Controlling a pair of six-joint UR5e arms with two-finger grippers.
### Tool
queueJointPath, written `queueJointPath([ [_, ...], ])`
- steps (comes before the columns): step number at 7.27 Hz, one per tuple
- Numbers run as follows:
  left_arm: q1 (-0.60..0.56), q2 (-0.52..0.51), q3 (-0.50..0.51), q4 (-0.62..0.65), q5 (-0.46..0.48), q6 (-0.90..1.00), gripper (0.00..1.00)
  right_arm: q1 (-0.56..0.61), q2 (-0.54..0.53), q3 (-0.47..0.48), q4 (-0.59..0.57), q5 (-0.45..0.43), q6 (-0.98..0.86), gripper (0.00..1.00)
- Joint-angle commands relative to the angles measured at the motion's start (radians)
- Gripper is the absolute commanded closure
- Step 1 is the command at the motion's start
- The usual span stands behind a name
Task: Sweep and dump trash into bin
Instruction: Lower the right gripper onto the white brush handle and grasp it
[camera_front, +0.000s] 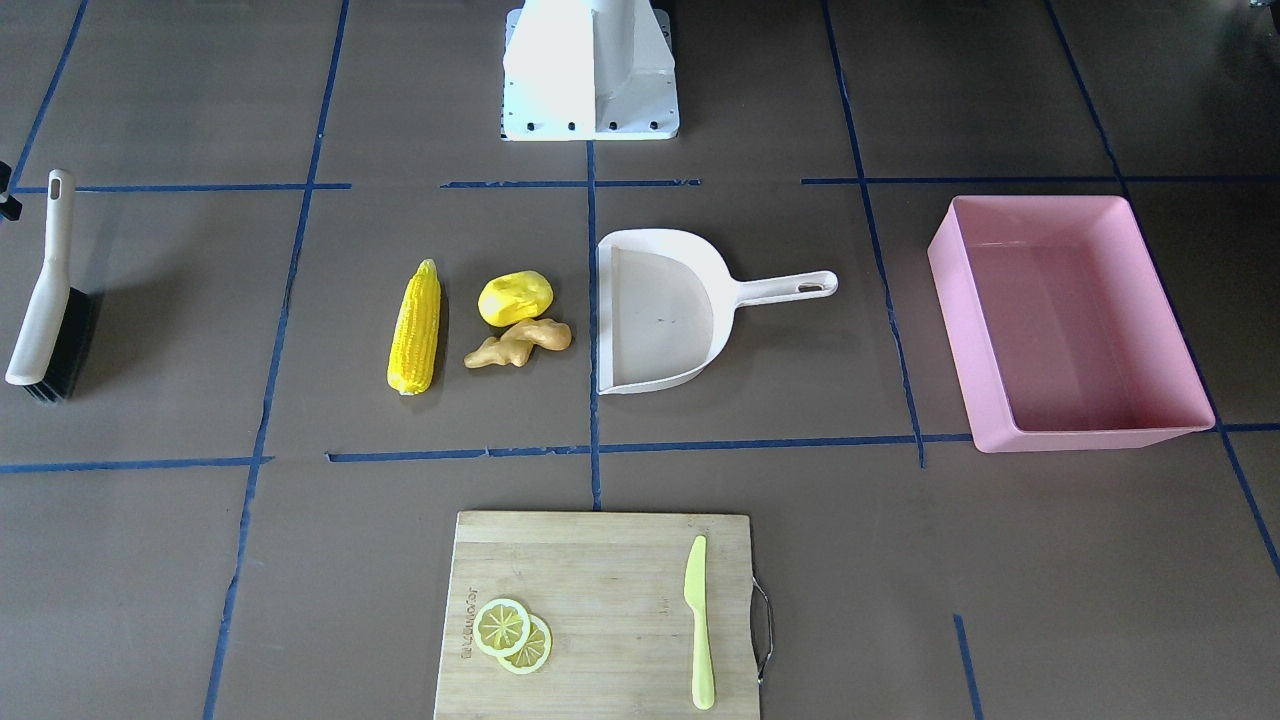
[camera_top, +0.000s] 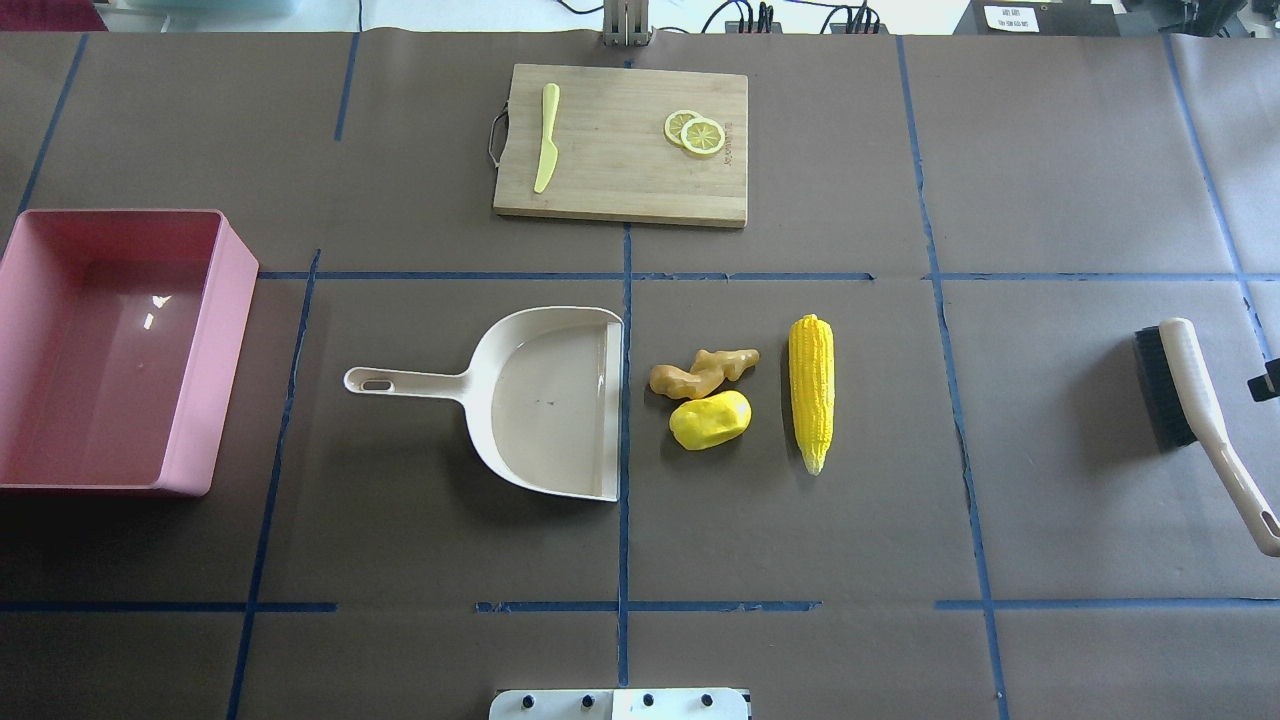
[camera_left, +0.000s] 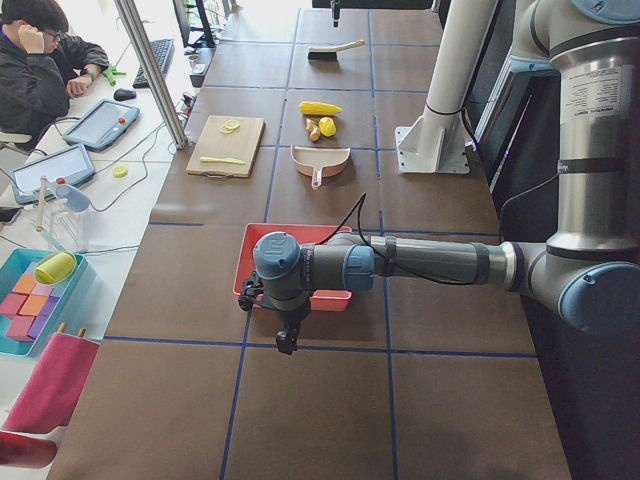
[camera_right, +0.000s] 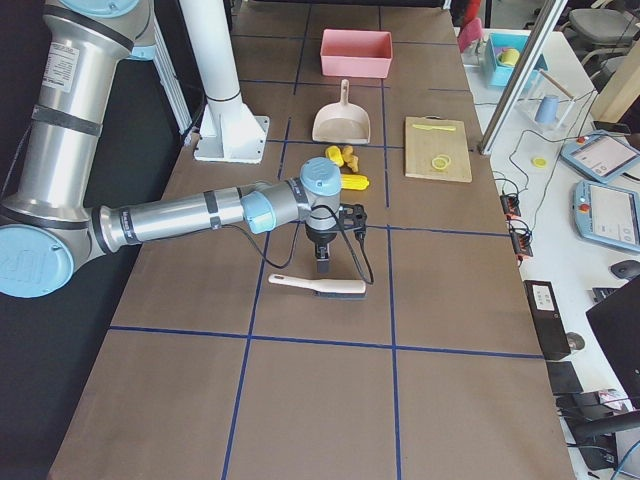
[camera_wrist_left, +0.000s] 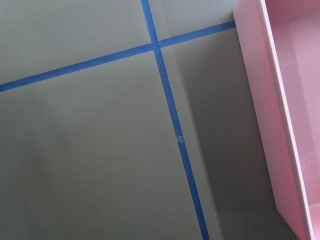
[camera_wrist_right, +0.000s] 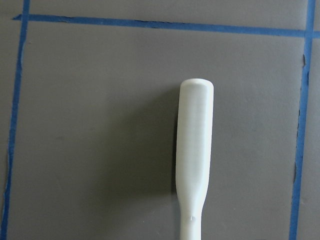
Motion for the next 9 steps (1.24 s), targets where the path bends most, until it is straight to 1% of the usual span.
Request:
queueJointPath([
  [1, 0.001, 0.001, -0.002, 0.000, 0.000, 0.000, 0.00, -0.113, -0.052, -0.131, 0.275, -0.050, 0.176, 0.00],
  [2, 0.003, 0.001, -0.001, 0.000, 0.000, 0.000, 0.00, -0.174, -0.050, -0.134, 0.332, -0.090, 0.268, 0.00],
  [3, 0.003, -0.001, -0.001, 0.000, 0.000, 0.000, 0.00, -0.222, -0.052, -0.143, 0.331, -0.140, 0.274, 0.00],
  [5, 0.003, -0.001, -0.001, 0.000, 0.000, 0.000, 0.00, -0.254, -0.061, -0.170, 0.334, -0.149, 0.267, 0.00],
  [8, 0.003, -0.001, -0.002, 0.000, 0.000, 0.000, 0.00, -0.297, -0.063, -0.183, 0.335, -0.149, 0.267, 0.02],
  [9, 0.003, -0.001, -0.002, 0.000, 0.000, 0.000, 0.00, -0.299, -0.061, -0.187, 0.335, -0.149, 0.266, 0.26],
])
